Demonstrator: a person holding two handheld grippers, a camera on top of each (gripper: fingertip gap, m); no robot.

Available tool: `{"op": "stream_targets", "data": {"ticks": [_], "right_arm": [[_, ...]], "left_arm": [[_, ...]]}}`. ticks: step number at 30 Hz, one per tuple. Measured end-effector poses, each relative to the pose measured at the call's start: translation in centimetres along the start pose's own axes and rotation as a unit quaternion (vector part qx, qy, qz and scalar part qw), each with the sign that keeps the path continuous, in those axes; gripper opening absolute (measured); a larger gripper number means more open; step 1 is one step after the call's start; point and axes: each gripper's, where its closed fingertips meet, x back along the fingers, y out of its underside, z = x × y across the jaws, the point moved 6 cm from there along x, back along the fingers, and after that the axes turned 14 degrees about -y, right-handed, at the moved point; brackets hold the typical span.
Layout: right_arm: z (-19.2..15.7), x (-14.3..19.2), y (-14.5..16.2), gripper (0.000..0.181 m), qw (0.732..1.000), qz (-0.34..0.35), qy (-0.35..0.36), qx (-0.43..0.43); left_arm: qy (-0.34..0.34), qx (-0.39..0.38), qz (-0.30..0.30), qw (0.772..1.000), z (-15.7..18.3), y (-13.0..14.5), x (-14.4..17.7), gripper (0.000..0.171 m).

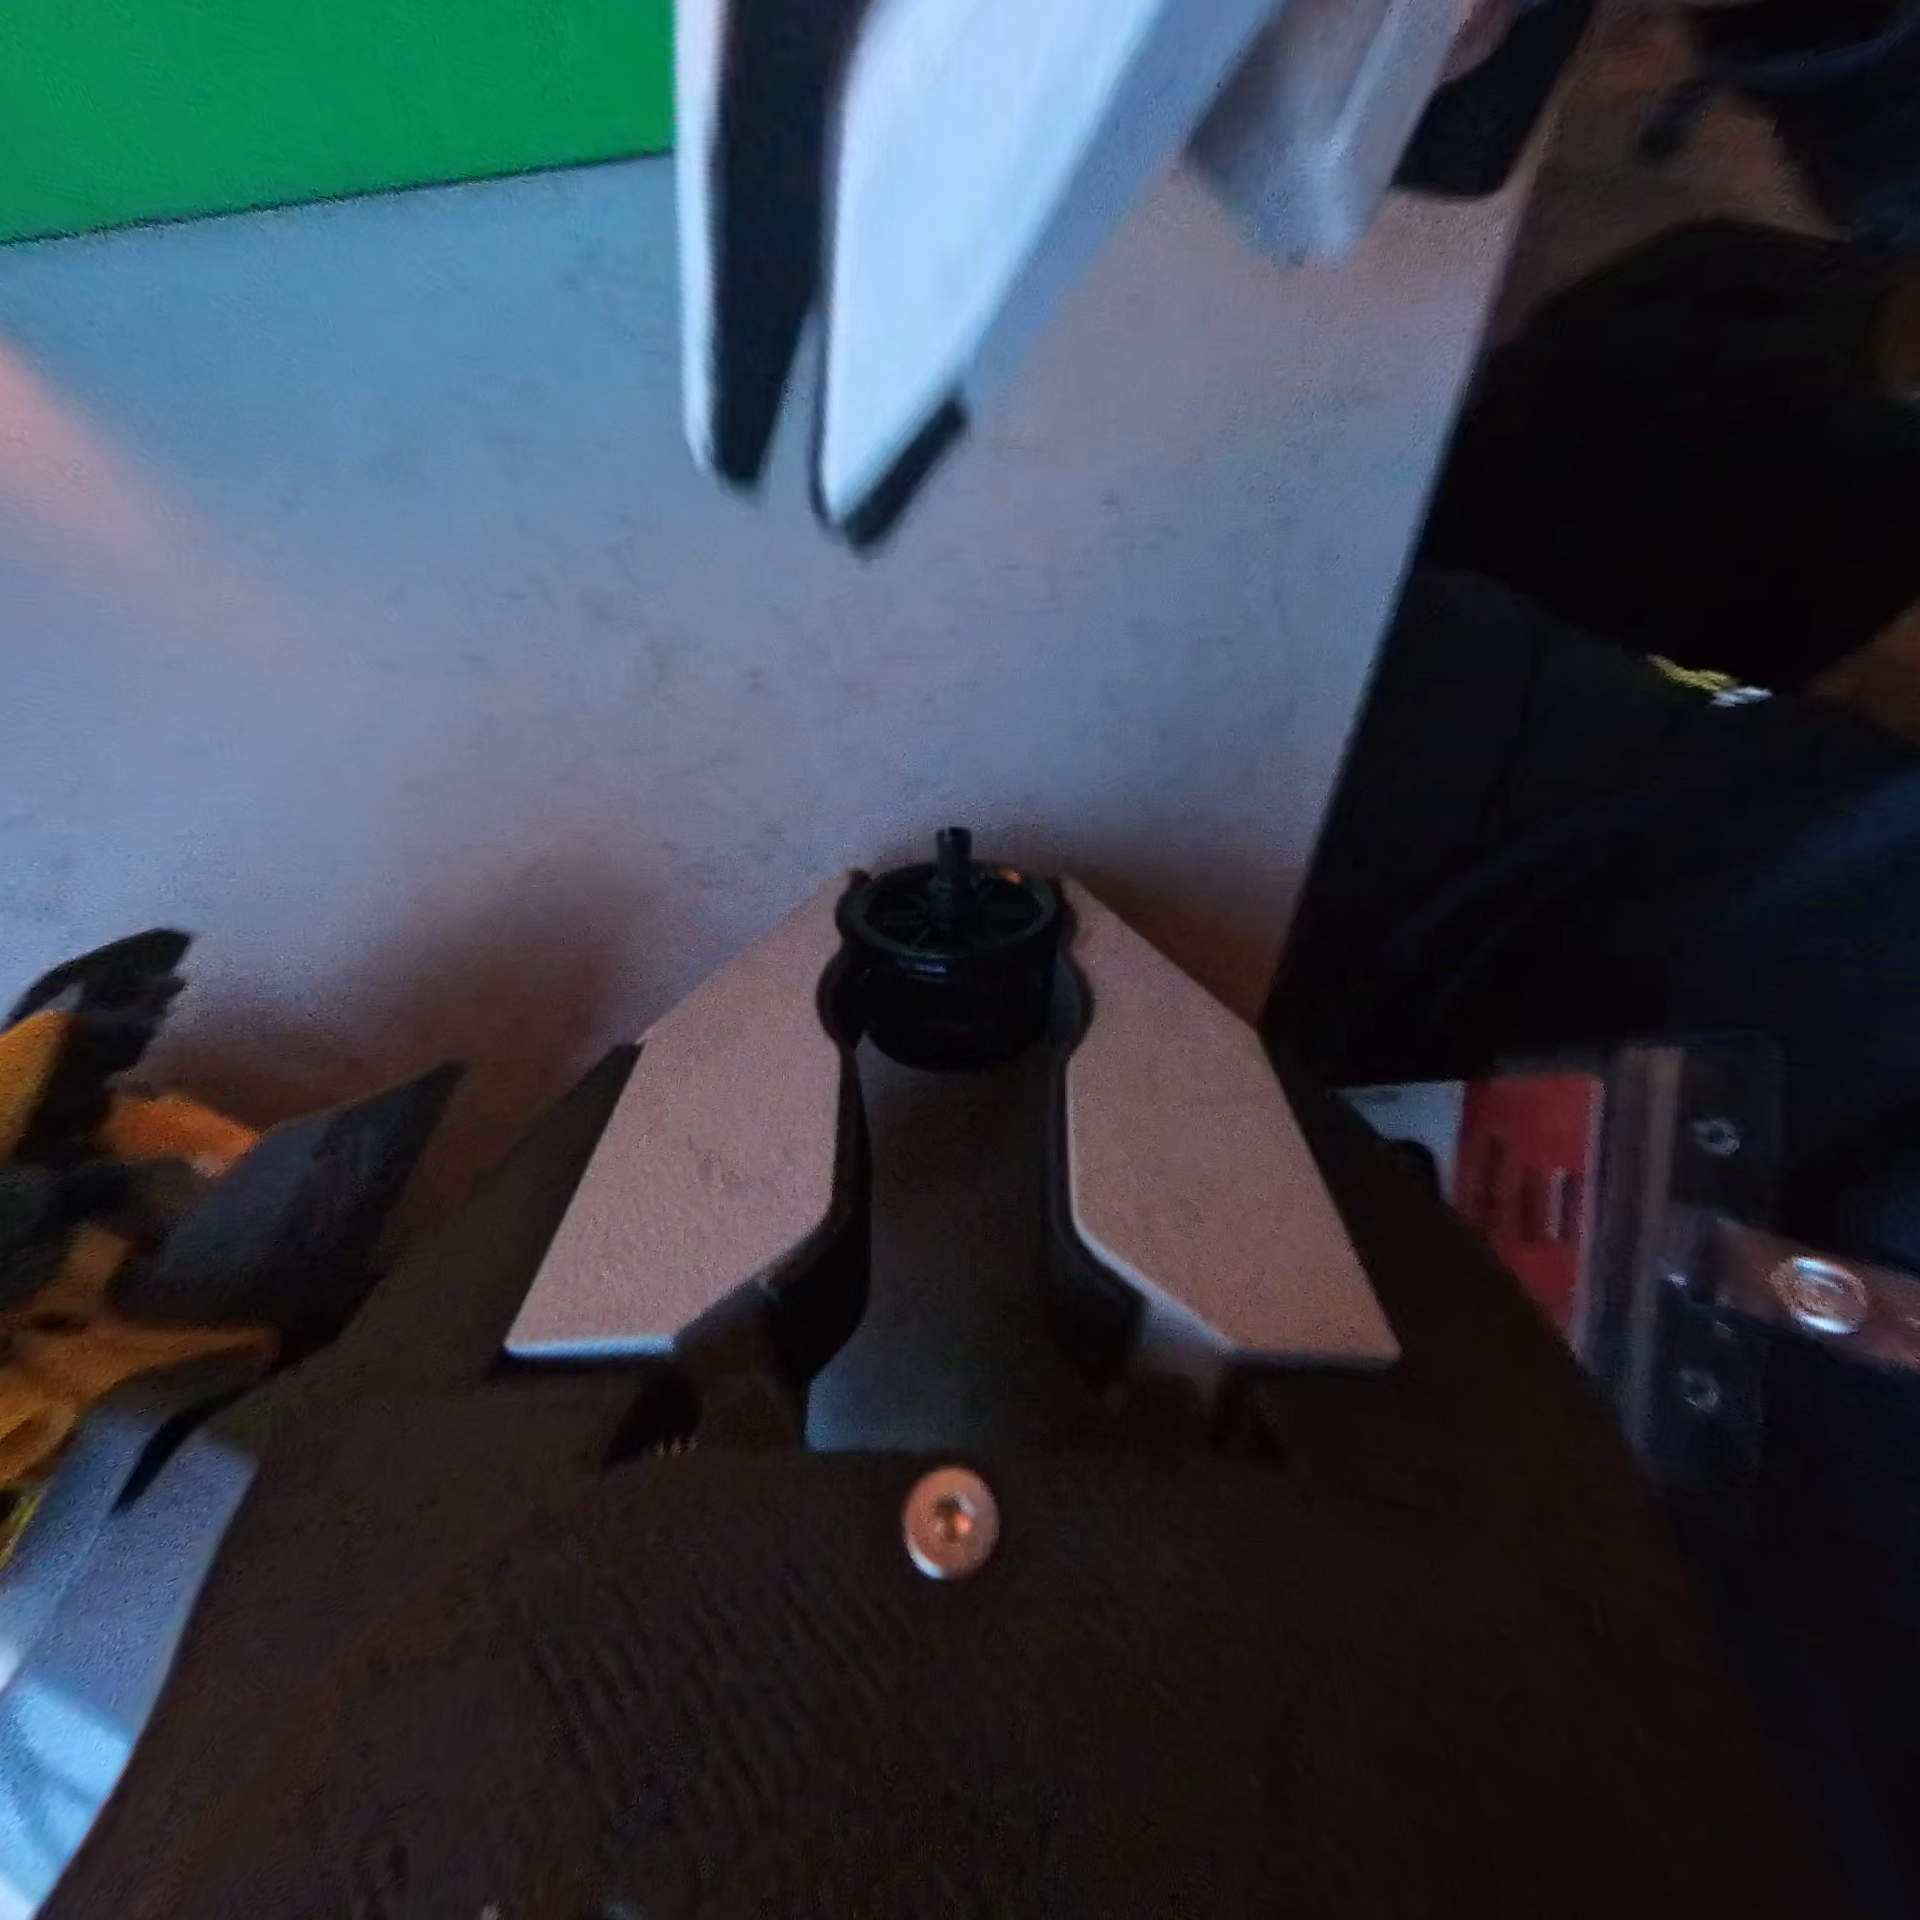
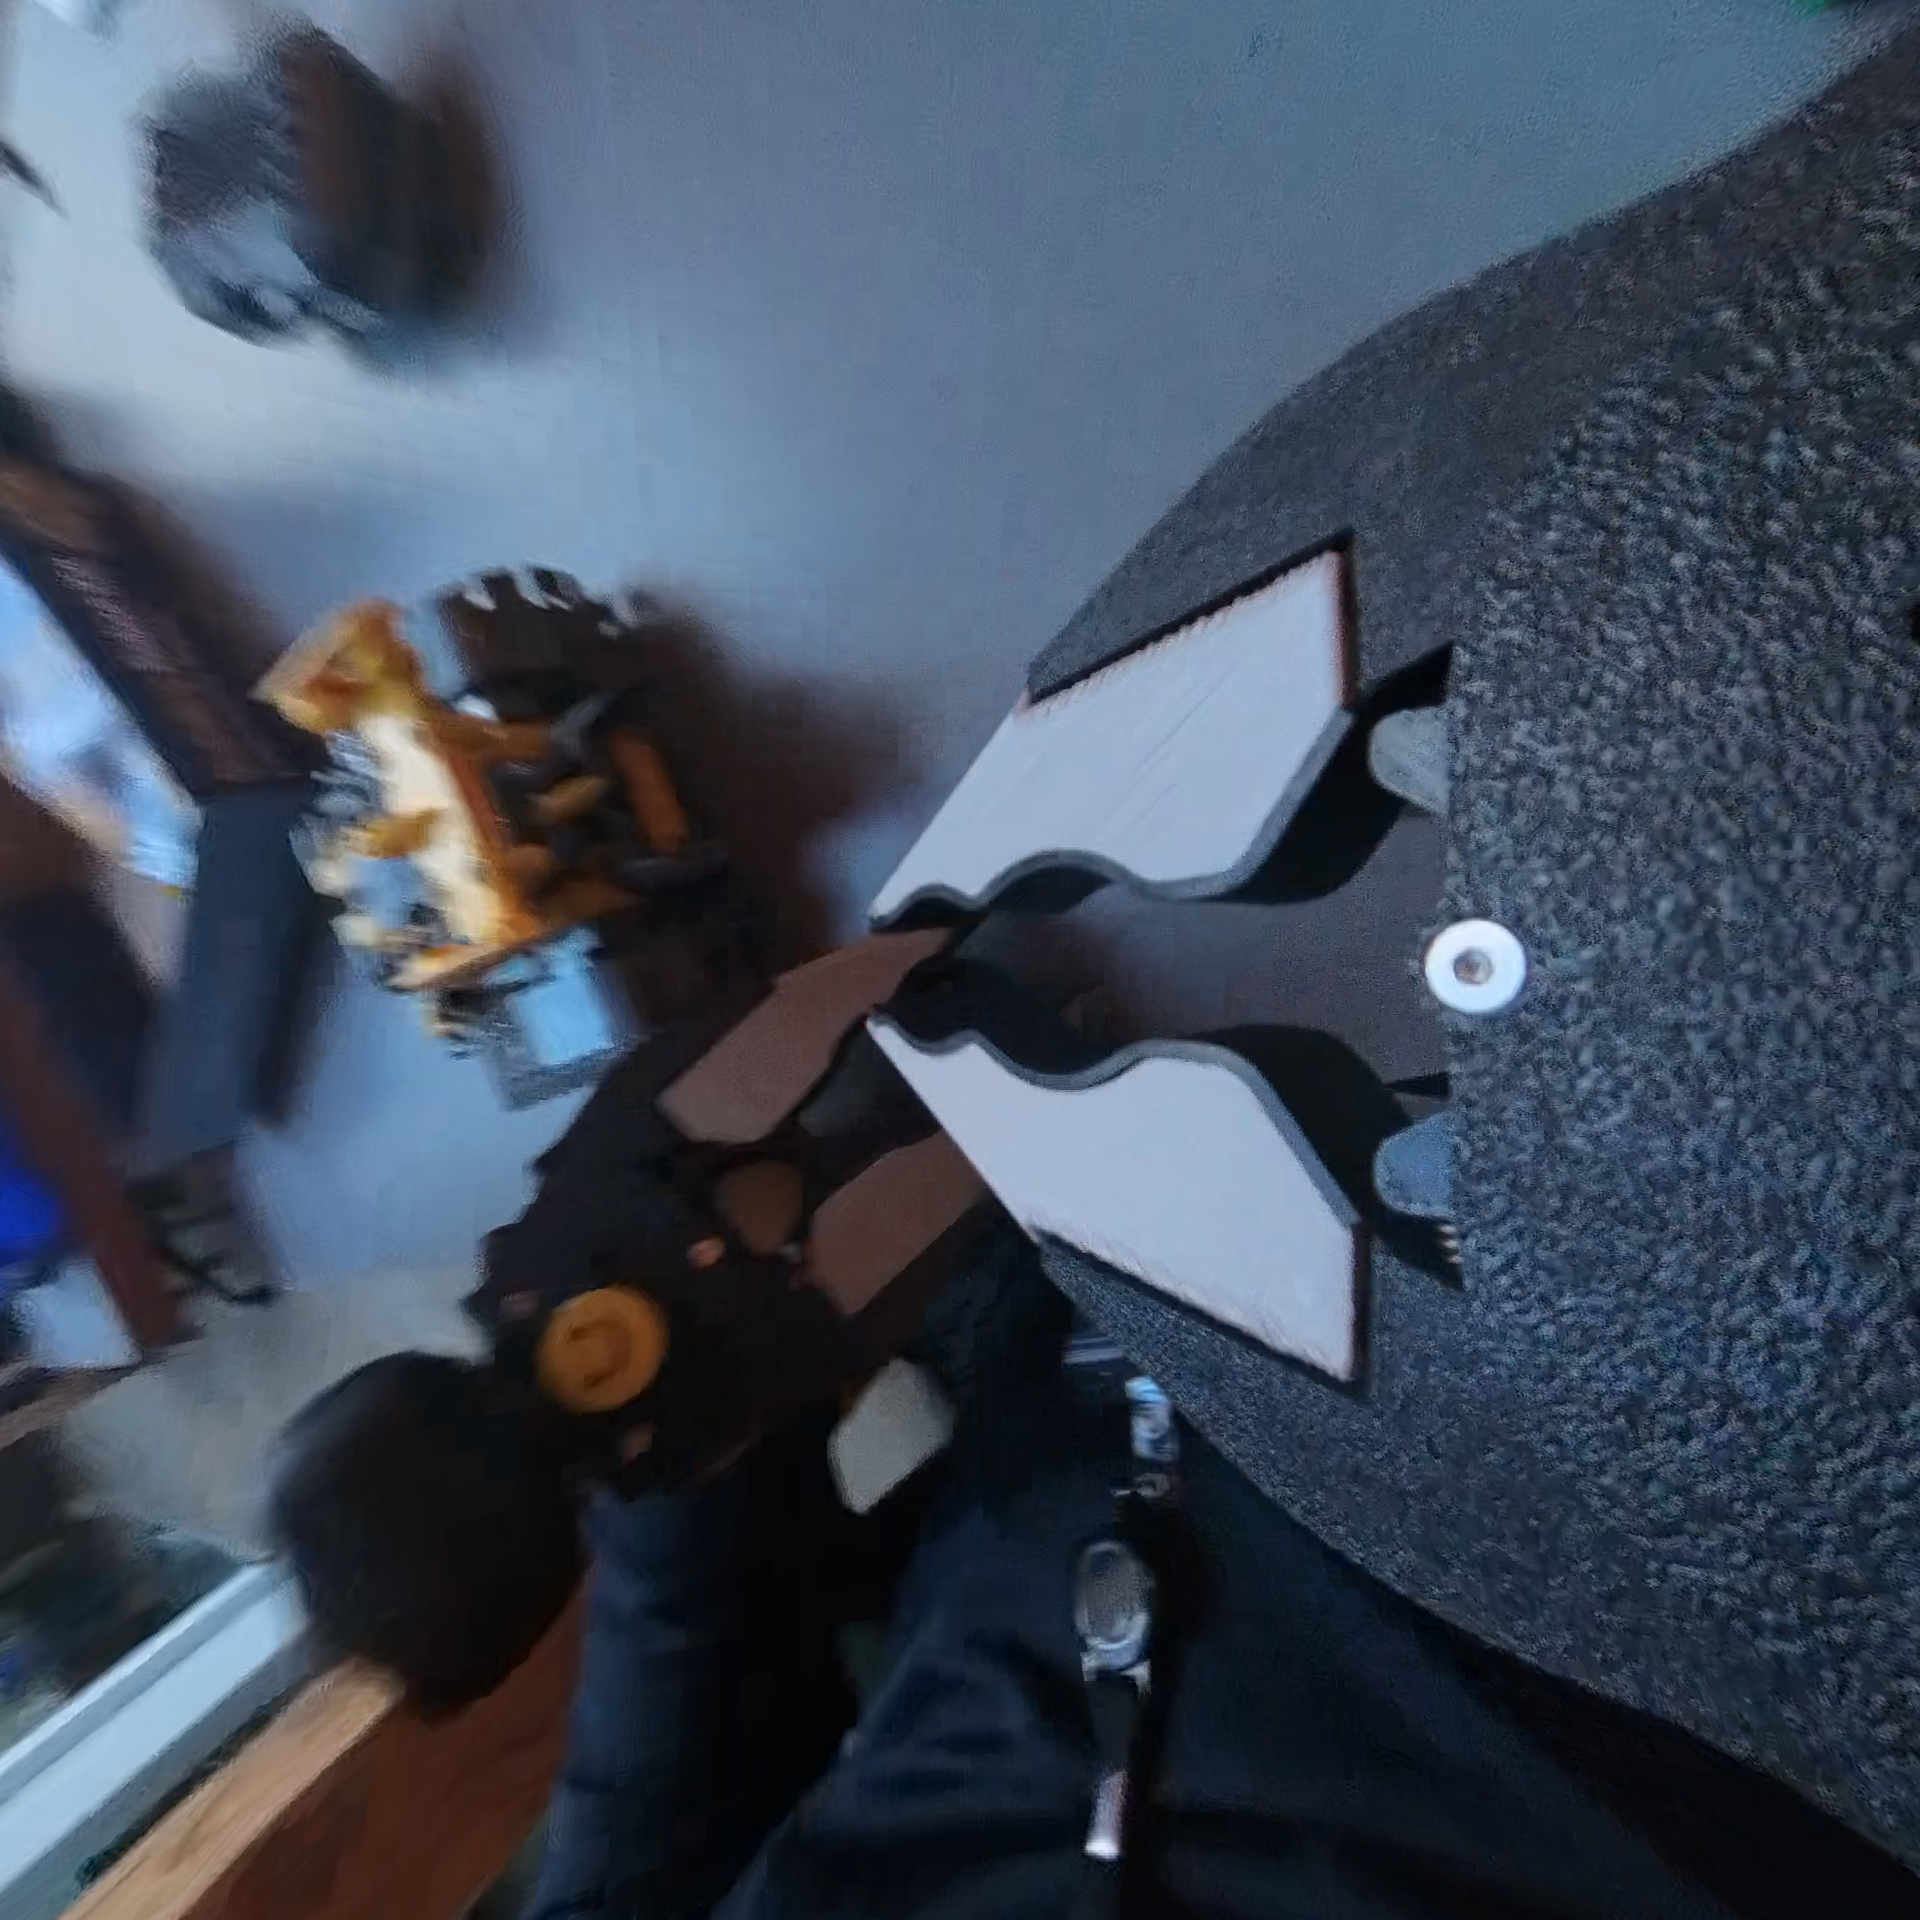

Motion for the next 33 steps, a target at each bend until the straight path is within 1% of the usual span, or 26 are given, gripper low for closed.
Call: {"op": "stream_targets", "data": {"ticks": [1,2,3,4,5,7,8,9,11,13,15,17,19,21,24,25,27,28,30,31,33], "right_arm": [[-0.1,-0.5,1.1,0.012,1.000,-0.022,-0.011,-0.009],[-0.2,-1.0,1.9,0.016,0.999,-0.039,-0.019,-0.017],[-0.4,-1.5,2.6,0.025,0.998,-0.054,-0.019,-0.017],[-0.6,-1.8,3.2,0.030,0.997,-0.071,-0.019,-0.006],[-0.8,-1.9,3.7,0.029,0.996,-0.087,-0.007,0.015],[-1.0,-1.8,4.3,0.029,0.992,-0.105,0.026,0.065],[-1.2,-1.7,4.3,0.027,0.991,-0.101,0.030,0.083],[-1.3,-1.6,4.4,0.025,0.990,-0.098,0.035,0.093],[-0.7,-1.4,4.9,0.025,0.989,-0.110,0.060,0.084],[-0.1,-1.1,5.6,0.025,0.986,-0.124,0.082,0.079],[-0.1,-0.8,5.9,0.025,0.987,-0.115,0.083,0.070],[-0.3,-0.6,6.1,0.026,0.990,-0.104,0.076,0.054],[-0.7,-0.7,6.2,0.032,0.992,-0.097,0.065,0.043],[-1.0,-1.3,6.0,0.035,0.993,-0.093,0.055,0.052],[-0.8,-2.6,5.7,0.041,0.990,-0.114,0.051,0.067],[-0.8,-3.1,5.6,0.041,0.989,-0.122,0.043,0.066],[-0.7,-4.0,5.9,0.028,0.986,-0.151,0.026,0.065],[-0.7,-4.2,5.9,0.028,0.984,-0.159,0.025,0.071],[-0.4,-4.0,5.8,0.028,0.982,-0.168,0.035,0.082],[0.1,-3.5,5.6,0.028,0.979,-0.174,0.054,0.088],[0.7,-2.1,4.3,0.028,0.977,-0.163,0.090,0.104]], "left_arm": [[0.011,0.000,-0.010,1.000,0.3,0.0,0.0,0.030],[0.008,0.004,-0.016,1.000,0.3,-0.1,-0.1,0.030],[0.008,0.011,-0.014,1.000,0.4,-0.2,-0.2,0.030],[0.019,0.024,-0.011,0.999,0.6,-0.2,-0.3,0.033],[0.031,0.046,-0.009,0.998,0.6,-0.2,-0.4,0.037],[0.054,0.095,-0.003,0.994,0.5,-0.4,-0.3,0.038],[0.064,0.106,-0.006,0.992,0.5,-0.4,-0.3,0.041],[0.060,0.110,-0.009,0.992,0.4,-0.4,-0.3,0.045],[0.027,0.090,-0.014,0.995,0.2,-0.3,-0.3,0.051],[0.006,0.038,-0.013,0.999,0.5,0.1,0.1,0.050],[-0.017,0.001,-0.008,1.000,0.5,0.5,0.7,0.050],[-0.020,-0.012,-0.013,1.000,0.4,0.9,1.2,0.046],[-0.013,-0.004,-0.012,1.000,0.6,1.0,1.3,0.045],[0.009,0.015,0.004,1.000,1.4,0.9,1.1,0.045],[0.009,0.027,0.014,1.000,1.7,0.9,1.0,0.045],[-0.001,0.022,0.013,1.000,1.6,1.0,1.2,0.045],[-0.017,0.019,0.016,1.000,1.4,1.5,1.7,0.044],[-0.023,0.022,0.018,0.999,1.4,1.8,2.1,0.044],[-0.030,0.032,0.018,0.999,1.2,2.7,3.0,0.042],[-0.041,0.036,0.017,0.998,0.9,3.2,3.5,0.042],[-0.067,0.043,0.015,0.997,-0.2,4.0,4.7,0.040]]}}
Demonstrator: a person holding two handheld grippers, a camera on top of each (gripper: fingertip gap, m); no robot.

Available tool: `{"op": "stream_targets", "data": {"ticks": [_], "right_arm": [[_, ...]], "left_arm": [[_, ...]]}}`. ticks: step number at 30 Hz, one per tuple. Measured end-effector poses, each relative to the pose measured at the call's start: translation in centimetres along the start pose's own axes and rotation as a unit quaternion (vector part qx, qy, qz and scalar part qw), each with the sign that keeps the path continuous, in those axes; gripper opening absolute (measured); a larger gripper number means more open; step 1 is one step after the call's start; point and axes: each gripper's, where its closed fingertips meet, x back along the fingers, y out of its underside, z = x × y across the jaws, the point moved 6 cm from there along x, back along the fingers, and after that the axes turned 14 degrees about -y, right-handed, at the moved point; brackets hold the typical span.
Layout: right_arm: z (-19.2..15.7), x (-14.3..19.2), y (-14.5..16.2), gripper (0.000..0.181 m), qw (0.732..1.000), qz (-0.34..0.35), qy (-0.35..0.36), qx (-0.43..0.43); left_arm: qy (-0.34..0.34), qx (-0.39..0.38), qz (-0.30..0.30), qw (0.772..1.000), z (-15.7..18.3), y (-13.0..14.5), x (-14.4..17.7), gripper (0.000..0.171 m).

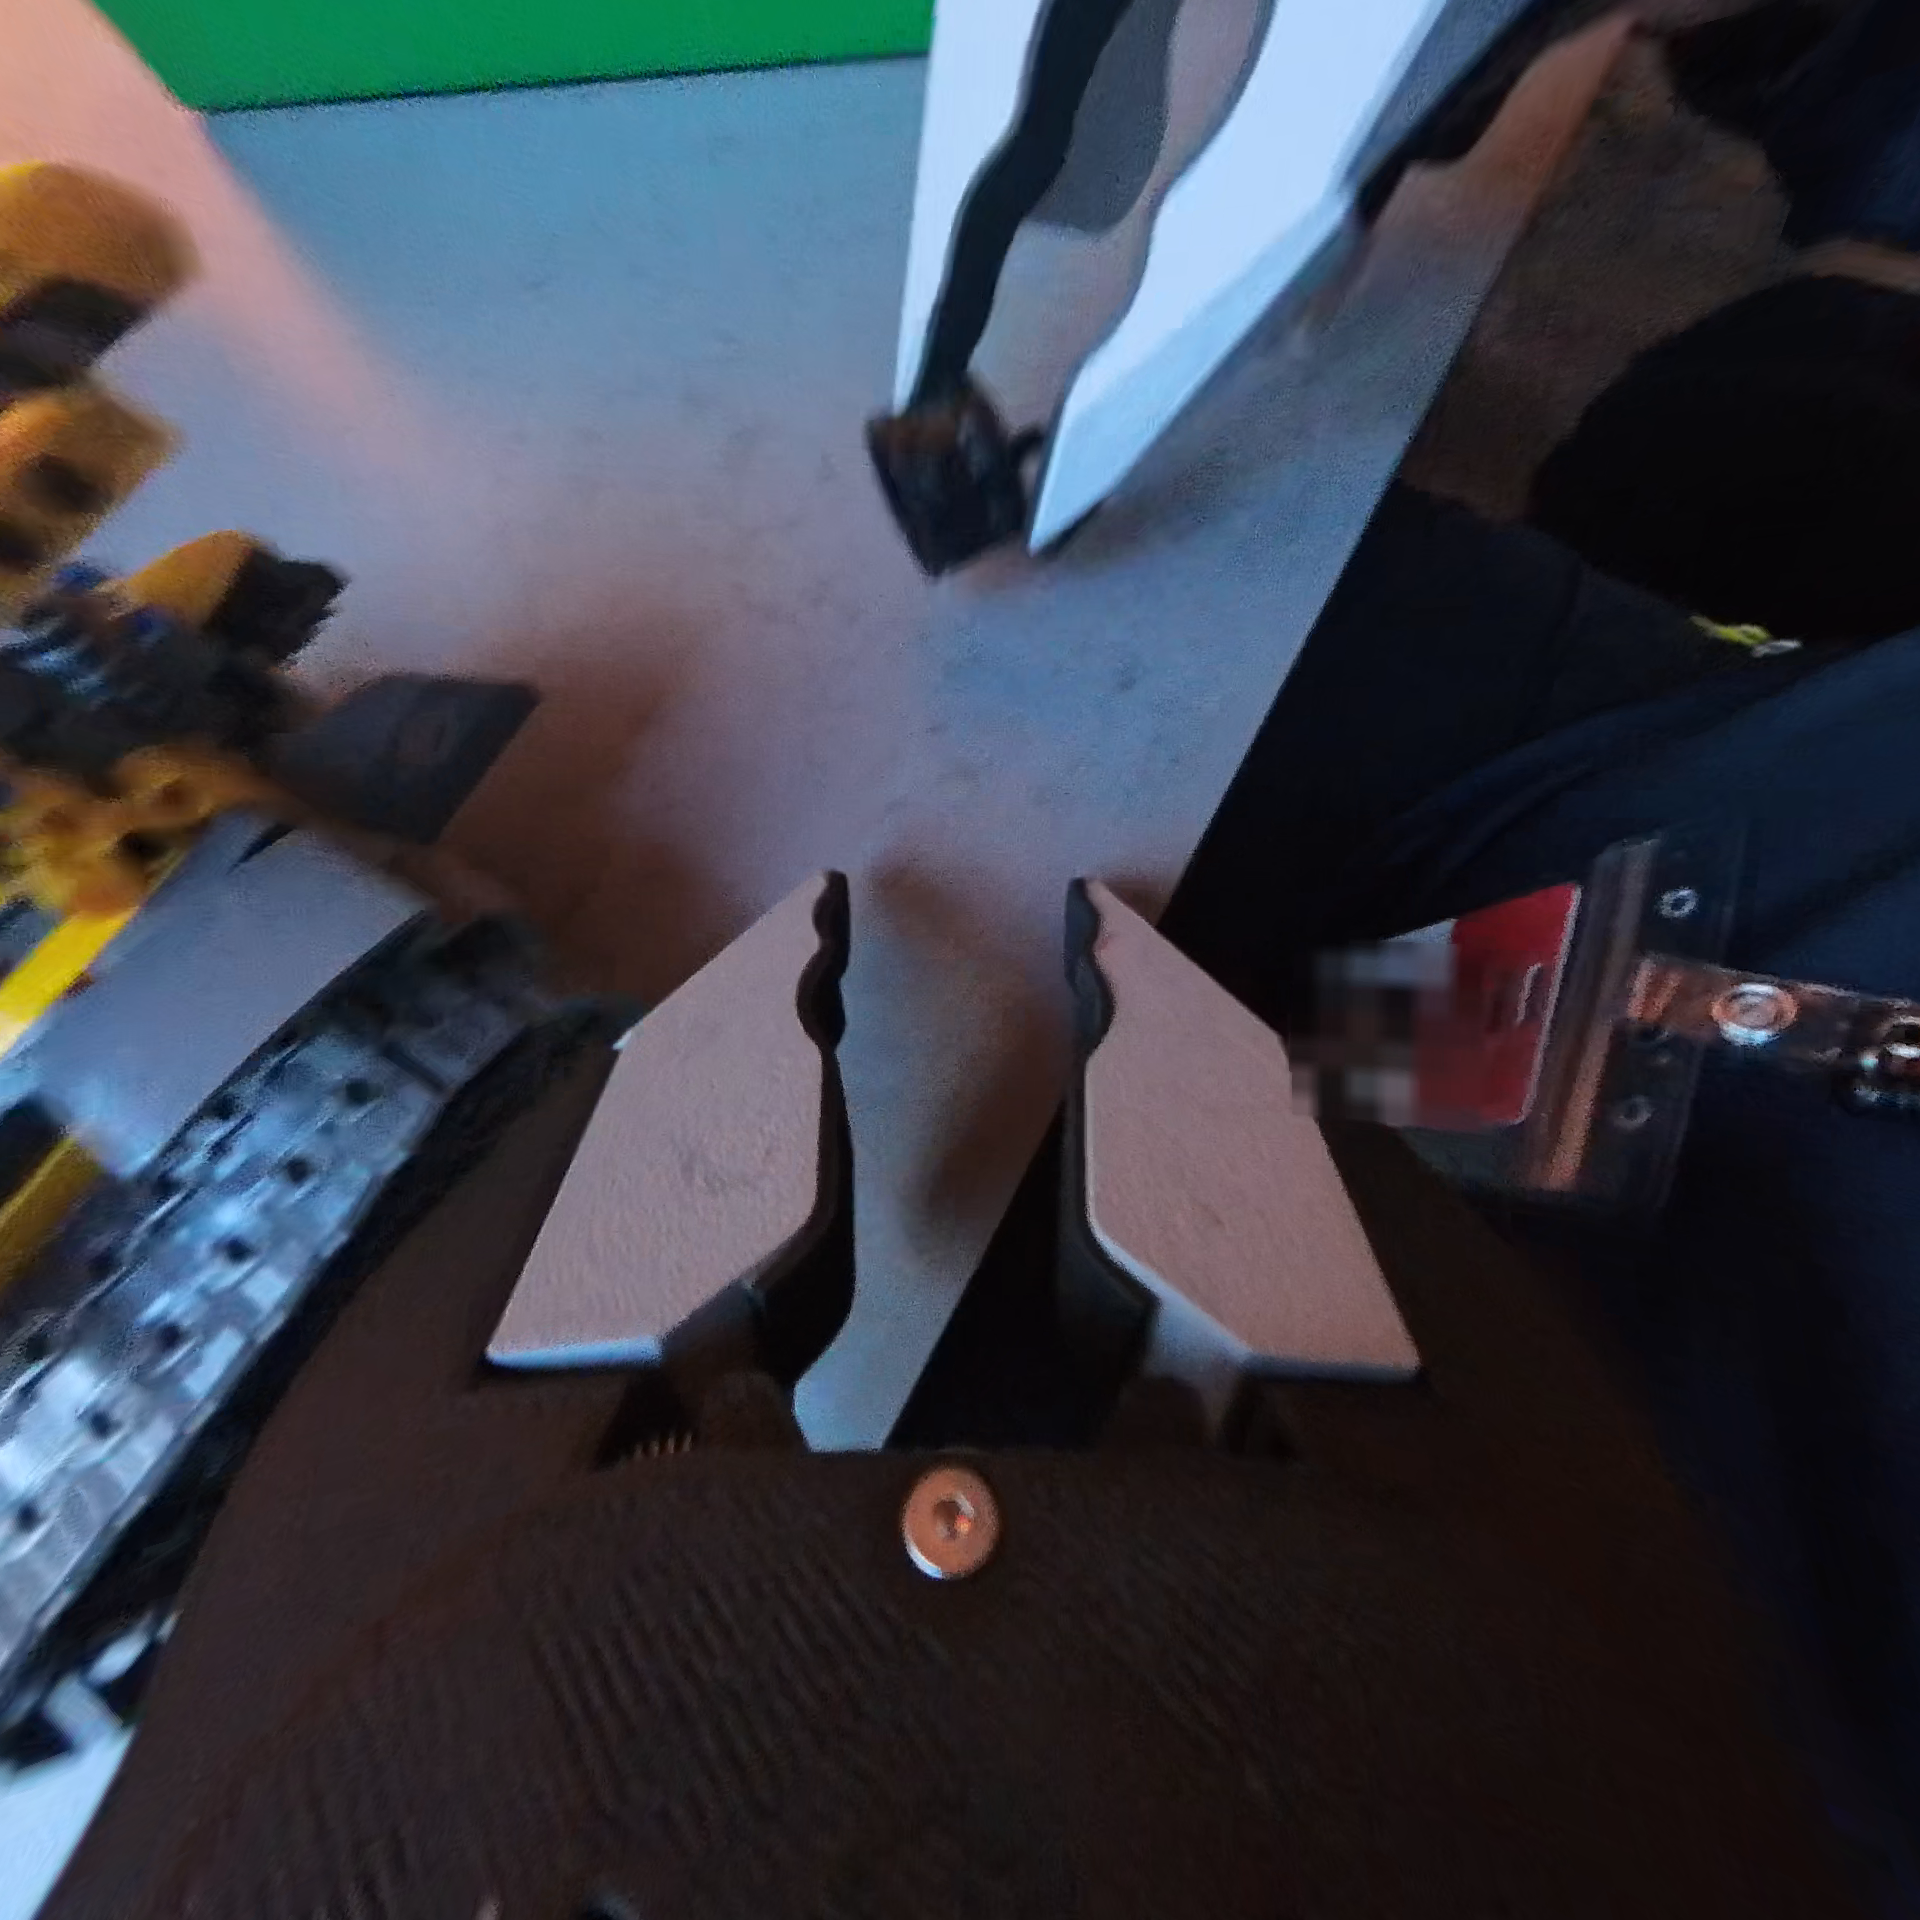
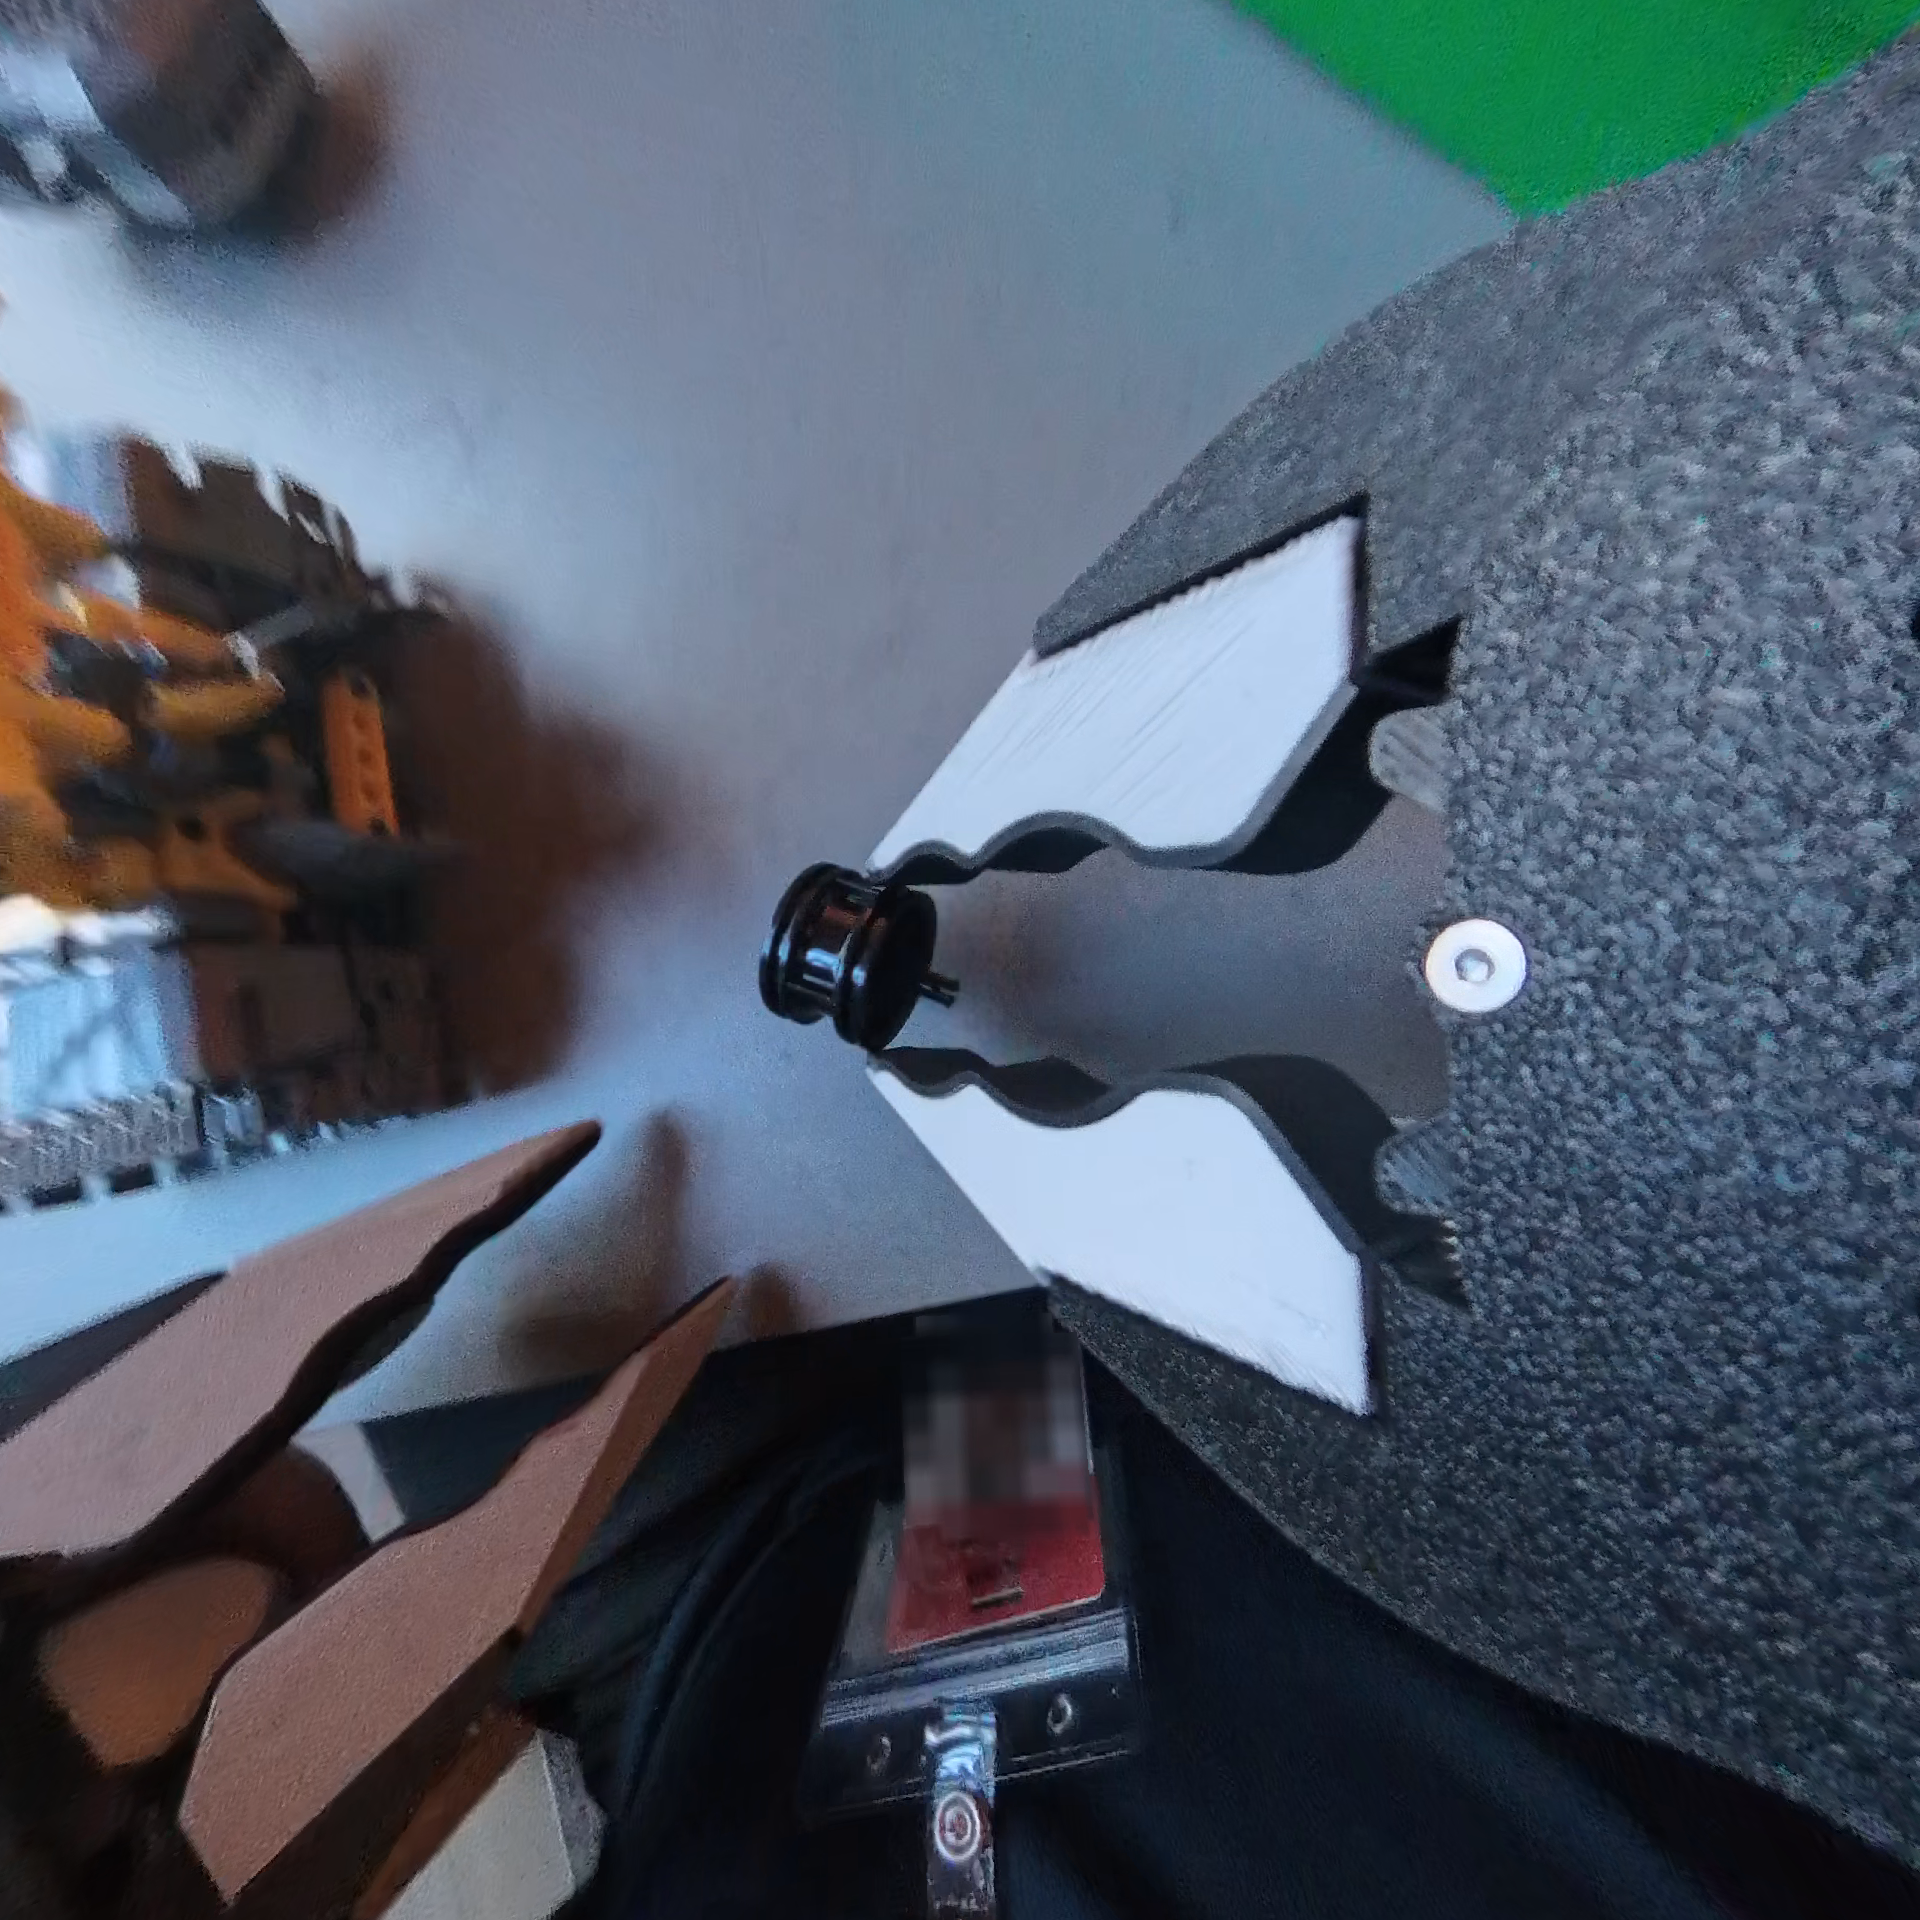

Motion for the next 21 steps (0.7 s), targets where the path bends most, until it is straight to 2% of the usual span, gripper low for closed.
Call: {"op": "stream_targets", "data": {"ticks": [1,3,5,8,11,14,21], "right_arm": [[0.5,0.8,-0.5,0.028,1.000,0.002,0.009,0.002],[1.4,2.2,-1.0,0.028,0.998,-0.043,0.037,0.020],[1.6,2.8,-1.1,0.028,0.990,-0.134,0.024,0.032],[2.2,2.8,-0.8,0.028,0.960,-0.278,-0.017,0.010],[3.2,1.2,-0.3,0.029,0.934,-0.358,-0.023,-0.009],[3.1,-0.7,-0.2,0.030,0.942,-0.334,-0.035,-0.017],[3.0,0.1,1.1,0.030,0.980,-0.190,-0.023,-0.054]], "left_arm": [[-0.017,0.005,0.002,1.000,-0.9,0.2,0.6,0.039],[-0.042,0.020,0.007,0.999,-2.5,0.4,1.7,0.037],[-0.057,0.041,0.014,0.997,-3.7,0.6,2.5,0.034],[-0.050,0.079,0.017,0.995,-4.1,1.2,2.6,0.032],[-0.043,0.083,0.021,0.995,-2.9,1.9,2.1,0.032],[-0.066,0.039,0.009,0.997,-2.1,2.9,1.6,0.032],[-0.062,0.038,0.041,0.997,-1.3,2.5,1.2,0.031]]}}
